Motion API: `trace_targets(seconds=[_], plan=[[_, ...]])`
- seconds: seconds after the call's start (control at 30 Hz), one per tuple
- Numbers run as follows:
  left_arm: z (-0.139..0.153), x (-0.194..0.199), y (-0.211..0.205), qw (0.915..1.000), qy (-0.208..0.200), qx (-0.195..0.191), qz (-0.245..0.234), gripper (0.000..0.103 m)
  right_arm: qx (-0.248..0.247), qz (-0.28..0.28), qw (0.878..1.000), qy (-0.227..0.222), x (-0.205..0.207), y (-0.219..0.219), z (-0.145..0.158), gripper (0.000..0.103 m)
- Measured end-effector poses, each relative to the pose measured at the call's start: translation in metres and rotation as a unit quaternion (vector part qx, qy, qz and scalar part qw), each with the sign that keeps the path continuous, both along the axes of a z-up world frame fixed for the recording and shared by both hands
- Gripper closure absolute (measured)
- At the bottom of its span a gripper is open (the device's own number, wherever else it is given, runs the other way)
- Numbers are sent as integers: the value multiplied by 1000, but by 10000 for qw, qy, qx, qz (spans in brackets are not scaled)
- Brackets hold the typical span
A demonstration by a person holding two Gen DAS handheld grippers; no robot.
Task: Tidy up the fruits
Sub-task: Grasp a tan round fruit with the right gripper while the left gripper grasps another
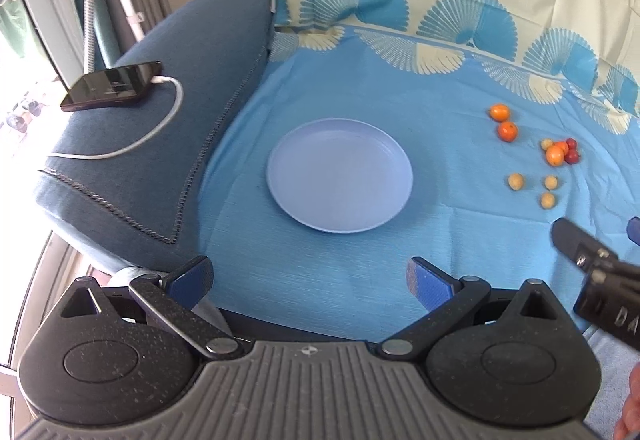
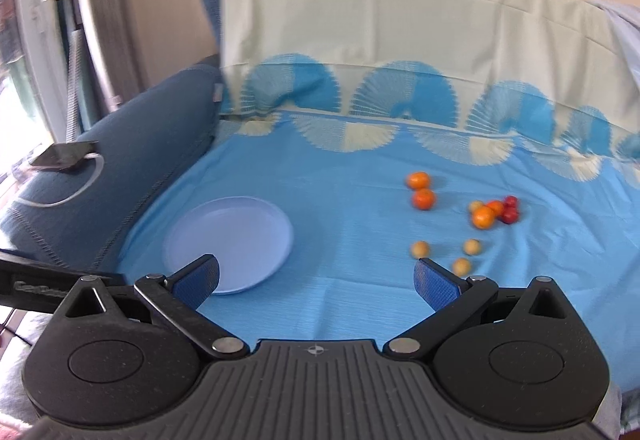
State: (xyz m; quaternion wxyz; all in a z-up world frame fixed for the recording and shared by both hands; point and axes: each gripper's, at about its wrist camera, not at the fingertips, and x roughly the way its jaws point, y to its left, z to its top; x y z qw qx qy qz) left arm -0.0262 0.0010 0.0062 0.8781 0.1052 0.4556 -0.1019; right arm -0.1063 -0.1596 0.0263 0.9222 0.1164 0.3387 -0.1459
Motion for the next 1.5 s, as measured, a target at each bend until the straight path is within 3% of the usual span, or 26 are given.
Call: trace_targets(seconds=[0.17, 0.33, 0.4, 0.6, 0.77, 0.8, 0.87, 0.9, 0.93, 1.13, 1.23, 1.3, 1.4, 1.43, 1.47, 1.5], plan=[[-14, 5, -27, 9994, 254, 69, -217, 0, -180, -678, 9974, 187, -8, -48, -22, 0], [-34, 18, -57, 9979, 414, 321, -384, 0, -272, -1237, 9913, 369, -2, -98, -63, 0], [-41, 26, -70, 9971, 502, 396, -413, 0, -417, -1181, 9915, 353, 5, -114, -81, 1], [-54, 51, -103, 9953, 672, 572, -405, 0, -791, -266, 9964, 174, 52, -144, -133, 3], [-66, 69, -131, 9937, 697, 744, -475, 0, -770, 81, 9956, 533, 87, -160, -169, 16], [-70, 73, -139, 9934, 707, 756, -494, 0, -707, 86, 9957, 595, 91, -164, -176, 23], [-76, 81, -155, 9929, 729, 751, -569, 0, -531, 91, 9951, 833, 97, -174, -191, 50], [-80, 85, -166, 9927, 720, 725, -646, 0, -447, 54, 9946, 937, 97, -178, -198, 69], [-84, 88, -177, 9923, 705, 710, -724, 0, -388, 43, 9962, 781, 92, -181, -198, 74], [-119, 112, -253, 9881, 814, 322, -1265, 0, -764, -1004, 9880, 895, 66, -210, -199, 77], [-145, 124, -291, 9845, 950, 341, -1437, 0, -530, -1587, 9813, 956, 59, -234, -205, 77], [-160, 130, -310, 9821, 1071, 386, -1498, 0, -260, -1727, 9807, 875, 57, -241, -210, 76], [-175, 138, -327, 9804, 1183, 346, -1539, 1, -385, -1687, 9810, 877, 58, -240, -215, 76], [-178, 139, -330, 9802, 1189, 335, -1548, 2, -415, -1687, 9809, 877, 59, -239, -215, 76], [-182, 140, -332, 9804, 1181, 289, -1549, 14, -434, -1685, 9808, 879, 60, -239, -215, 76], [-185, 142, -333, 9801, 1217, 260, -1545, 42, -455, -1686, 9807, 879, 59, -238, -214, 76]])
